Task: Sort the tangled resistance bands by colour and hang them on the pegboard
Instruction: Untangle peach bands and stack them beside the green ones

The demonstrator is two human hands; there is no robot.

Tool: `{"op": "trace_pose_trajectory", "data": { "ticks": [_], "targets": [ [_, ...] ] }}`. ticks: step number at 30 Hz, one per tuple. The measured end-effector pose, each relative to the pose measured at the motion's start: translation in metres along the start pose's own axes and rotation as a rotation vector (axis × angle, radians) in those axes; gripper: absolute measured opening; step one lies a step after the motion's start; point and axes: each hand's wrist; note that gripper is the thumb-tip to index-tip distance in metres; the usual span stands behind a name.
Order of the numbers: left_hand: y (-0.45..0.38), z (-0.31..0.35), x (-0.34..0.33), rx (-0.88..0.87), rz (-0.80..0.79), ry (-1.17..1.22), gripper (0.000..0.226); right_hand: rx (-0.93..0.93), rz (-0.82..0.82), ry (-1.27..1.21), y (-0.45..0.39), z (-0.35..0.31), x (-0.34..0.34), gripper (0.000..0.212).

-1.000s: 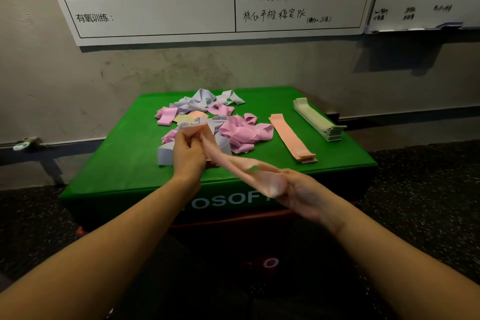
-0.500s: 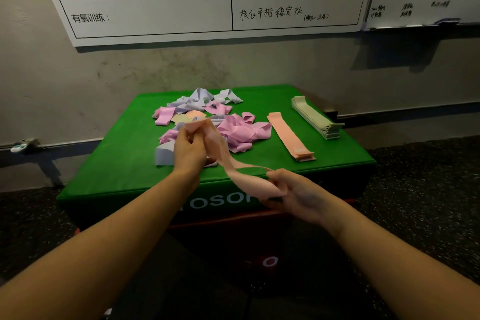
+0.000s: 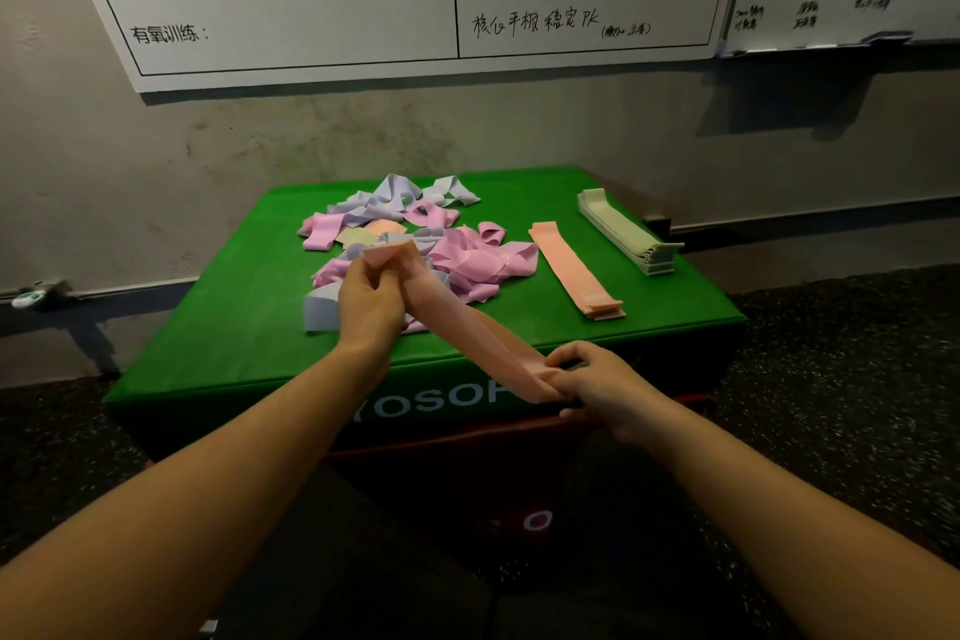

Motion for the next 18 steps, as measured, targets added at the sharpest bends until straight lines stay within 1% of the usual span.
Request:
{"op": "trace_pose_trajectory", "data": {
  "ticks": [1, 3, 5, 6, 8, 9, 11, 13, 16, 18],
  "targets": [
    [0.000, 0.000, -0.002, -0.011, -0.008, 0.001, 0.020, 0.019, 0.045, 0.092, -0.001, 0.001, -0.001, 0.026],
    [-0.001, -0.003, -0.007, -0.026, -0.021, 0.004, 0.022, 0.041, 0.078, 0.184, -0.004, 0.002, -0.001, 0.033],
    [-0.005, -0.004, -0.012, -0.016, -0.039, 0.030, 0.023, 0.021, 0.020, 0.156, -0.006, 0.002, -0.001, 0.041],
    [-0.006, -0.003, -0.014, -0.004, -0.043, 0.042, 0.023, 0.000, -0.030, 0.108, -0.006, 0.002, -0.001, 0.041],
    [-0.011, 0.000, -0.017, 0.038, -0.034, 0.070, 0.021, -0.034, -0.119, 0.031, -0.006, 0.001, -0.002, 0.026],
    [-0.014, 0.001, -0.019, 0.068, -0.030, 0.092, 0.019, -0.042, -0.136, 0.002, -0.007, 0.002, -0.001, 0.021],
    [-0.020, 0.004, -0.022, 0.122, -0.019, 0.139, 0.017, -0.046, -0.118, -0.036, -0.011, 0.004, 0.003, 0.017],
    [-0.024, 0.006, -0.026, 0.156, -0.028, 0.167, 0.018, -0.050, -0.099, -0.004, -0.014, 0.006, 0.007, 0.014],
    [-0.030, 0.008, -0.035, 0.153, -0.047, 0.186, 0.021, -0.005, -0.069, 0.170, -0.013, 0.006, 0.012, 0.015],
    [-0.033, 0.008, -0.042, 0.152, -0.051, 0.178, 0.021, -0.008, -0.076, 0.167, -0.015, 0.004, 0.012, 0.018]
  ]
}}
Point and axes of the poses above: each hand's wrist, its own y-axis away from the middle knuckle, its own x-axis out of the back of the hand, z = x × y
